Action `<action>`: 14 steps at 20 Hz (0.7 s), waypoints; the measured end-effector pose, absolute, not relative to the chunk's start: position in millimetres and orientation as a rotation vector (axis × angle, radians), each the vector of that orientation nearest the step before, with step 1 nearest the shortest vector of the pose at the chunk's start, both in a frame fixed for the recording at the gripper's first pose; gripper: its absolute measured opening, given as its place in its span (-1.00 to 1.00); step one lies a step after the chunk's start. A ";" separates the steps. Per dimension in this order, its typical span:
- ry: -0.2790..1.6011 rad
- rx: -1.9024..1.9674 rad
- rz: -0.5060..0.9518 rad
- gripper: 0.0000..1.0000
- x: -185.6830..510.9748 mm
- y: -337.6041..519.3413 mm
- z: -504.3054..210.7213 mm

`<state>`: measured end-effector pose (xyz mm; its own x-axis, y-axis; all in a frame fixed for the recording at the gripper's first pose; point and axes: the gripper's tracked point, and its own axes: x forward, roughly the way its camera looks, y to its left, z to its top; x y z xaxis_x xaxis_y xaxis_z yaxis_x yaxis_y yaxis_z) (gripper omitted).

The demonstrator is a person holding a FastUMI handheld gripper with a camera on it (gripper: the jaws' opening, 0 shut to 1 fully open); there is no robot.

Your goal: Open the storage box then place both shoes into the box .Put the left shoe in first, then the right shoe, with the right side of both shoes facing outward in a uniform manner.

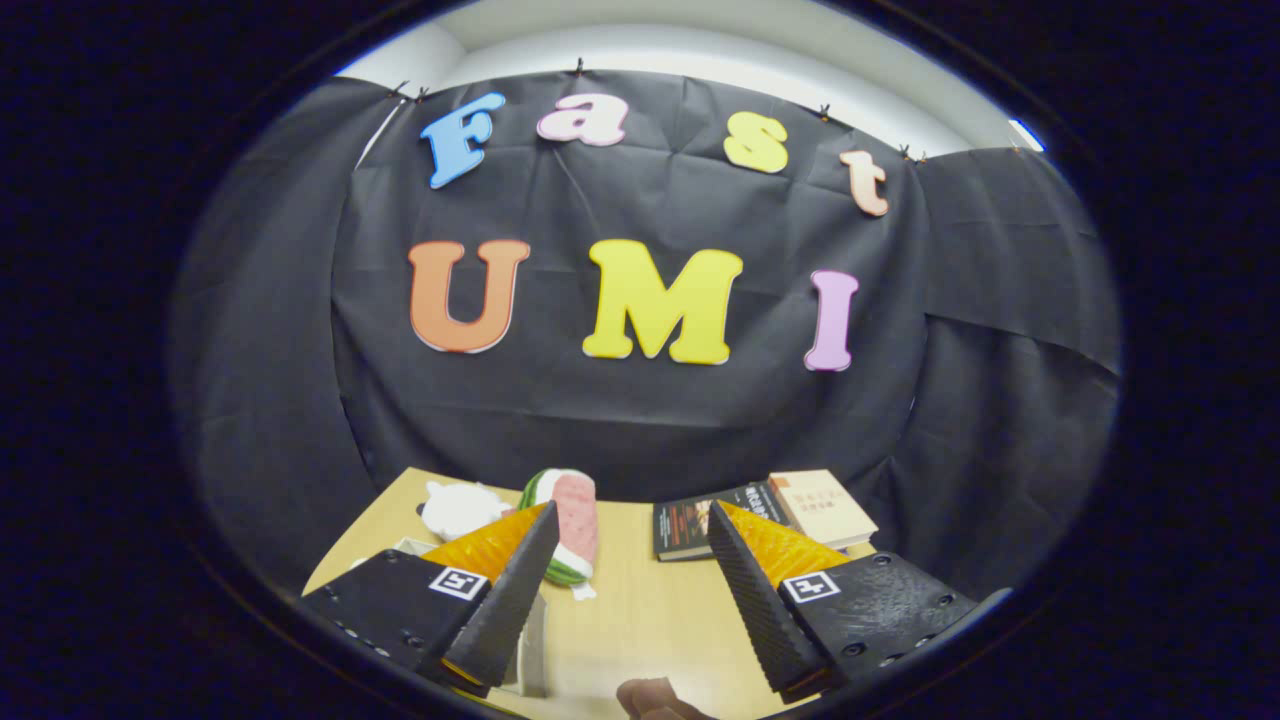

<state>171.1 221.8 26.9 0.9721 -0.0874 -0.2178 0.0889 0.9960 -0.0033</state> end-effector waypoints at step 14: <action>0.052 0.050 -0.083 0.82 80.2 141.4 68.9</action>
